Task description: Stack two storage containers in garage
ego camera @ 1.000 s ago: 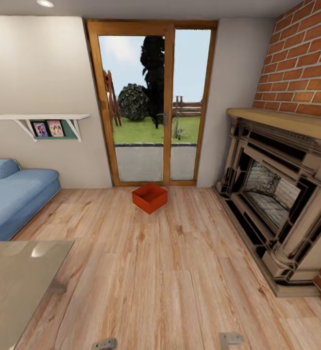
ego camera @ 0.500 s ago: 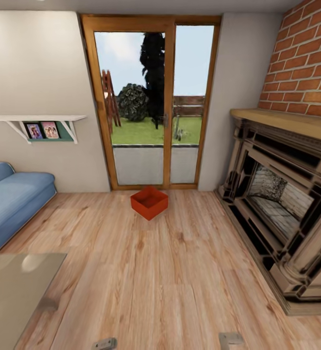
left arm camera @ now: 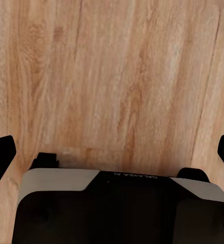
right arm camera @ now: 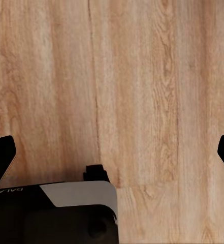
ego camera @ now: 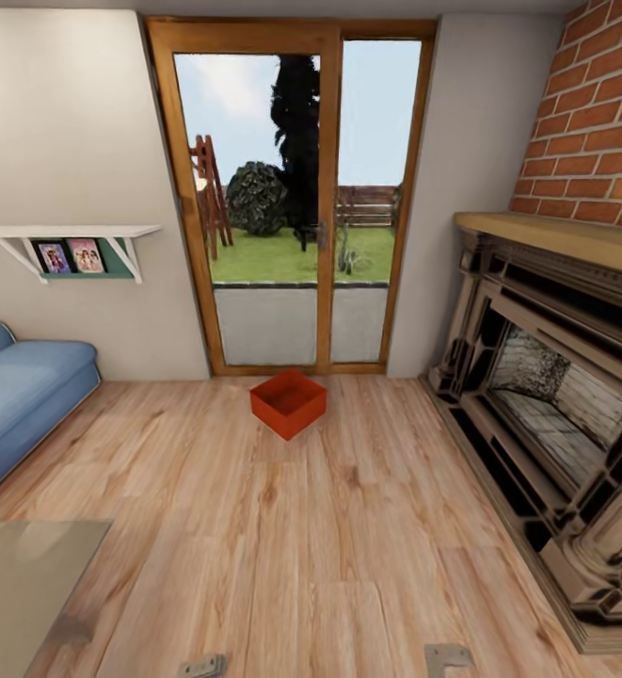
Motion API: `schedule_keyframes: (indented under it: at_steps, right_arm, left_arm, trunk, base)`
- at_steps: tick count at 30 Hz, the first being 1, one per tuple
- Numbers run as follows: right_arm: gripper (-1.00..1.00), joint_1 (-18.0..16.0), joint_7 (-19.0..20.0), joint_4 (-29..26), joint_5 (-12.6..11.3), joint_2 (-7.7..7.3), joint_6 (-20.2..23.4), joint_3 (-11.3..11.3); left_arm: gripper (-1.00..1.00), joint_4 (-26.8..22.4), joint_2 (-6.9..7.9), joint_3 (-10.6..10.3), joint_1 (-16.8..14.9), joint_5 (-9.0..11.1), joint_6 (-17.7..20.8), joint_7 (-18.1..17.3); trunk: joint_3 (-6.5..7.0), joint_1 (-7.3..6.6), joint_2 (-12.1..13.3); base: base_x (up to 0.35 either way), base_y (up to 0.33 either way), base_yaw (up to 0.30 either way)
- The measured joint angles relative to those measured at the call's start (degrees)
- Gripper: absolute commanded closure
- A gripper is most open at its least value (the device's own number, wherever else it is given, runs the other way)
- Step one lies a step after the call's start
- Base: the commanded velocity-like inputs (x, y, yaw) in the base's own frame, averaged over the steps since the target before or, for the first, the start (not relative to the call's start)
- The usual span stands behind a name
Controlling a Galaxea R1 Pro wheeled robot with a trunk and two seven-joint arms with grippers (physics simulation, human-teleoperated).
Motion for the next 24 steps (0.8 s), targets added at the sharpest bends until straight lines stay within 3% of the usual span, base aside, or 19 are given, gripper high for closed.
schedule_keyframes:
  at_steps: [24]
  right_arm:
    - [-1.0, 0.0, 0.0, 0.0, 0.02, 0.08, -0.02, 0.12]
  left_arm:
    - [-1.0, 0.0, 0.01, 0.01, 0.0, 0.08, 0.0, 0.0]
  trunk:
    - [0.0, 0.0, 0.0]
  base:
    - [0.333, 0.0, 0.0]
